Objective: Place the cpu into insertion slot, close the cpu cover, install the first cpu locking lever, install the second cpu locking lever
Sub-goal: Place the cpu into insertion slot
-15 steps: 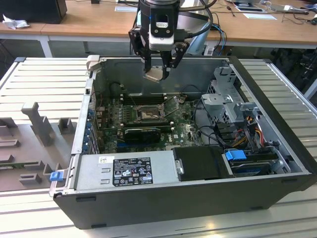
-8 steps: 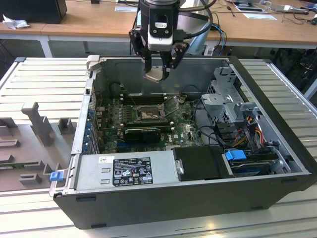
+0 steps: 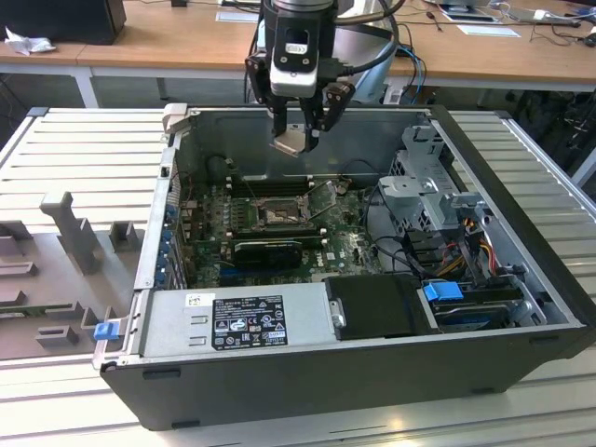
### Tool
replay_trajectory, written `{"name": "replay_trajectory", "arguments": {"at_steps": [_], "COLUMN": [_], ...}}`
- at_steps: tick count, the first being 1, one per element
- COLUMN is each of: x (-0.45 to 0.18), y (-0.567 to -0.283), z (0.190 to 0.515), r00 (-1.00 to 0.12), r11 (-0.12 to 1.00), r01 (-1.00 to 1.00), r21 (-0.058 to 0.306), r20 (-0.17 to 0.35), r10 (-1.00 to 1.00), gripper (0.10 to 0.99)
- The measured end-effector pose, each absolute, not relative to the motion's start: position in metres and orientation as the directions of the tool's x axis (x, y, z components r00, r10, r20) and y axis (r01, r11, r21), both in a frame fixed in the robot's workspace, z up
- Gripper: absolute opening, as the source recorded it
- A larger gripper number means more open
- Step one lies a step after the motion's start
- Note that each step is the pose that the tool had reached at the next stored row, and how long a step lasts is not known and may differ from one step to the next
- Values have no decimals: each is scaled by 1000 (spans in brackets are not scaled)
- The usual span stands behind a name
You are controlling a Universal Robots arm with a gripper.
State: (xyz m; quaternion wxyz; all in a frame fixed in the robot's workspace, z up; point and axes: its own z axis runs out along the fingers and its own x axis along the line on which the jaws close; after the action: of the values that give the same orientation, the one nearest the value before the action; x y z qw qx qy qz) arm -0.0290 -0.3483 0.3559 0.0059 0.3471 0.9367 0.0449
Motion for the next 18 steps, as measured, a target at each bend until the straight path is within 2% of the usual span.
{"name": "replay_trajectory", "arguments": {"at_steps": [18], "x": [-29], "y": [-348], "z": [353], "r00": [-685], "r11": [681], "r01": [727], "r21": [88], "r20": [20], "r10": [729], "gripper": [529]}}
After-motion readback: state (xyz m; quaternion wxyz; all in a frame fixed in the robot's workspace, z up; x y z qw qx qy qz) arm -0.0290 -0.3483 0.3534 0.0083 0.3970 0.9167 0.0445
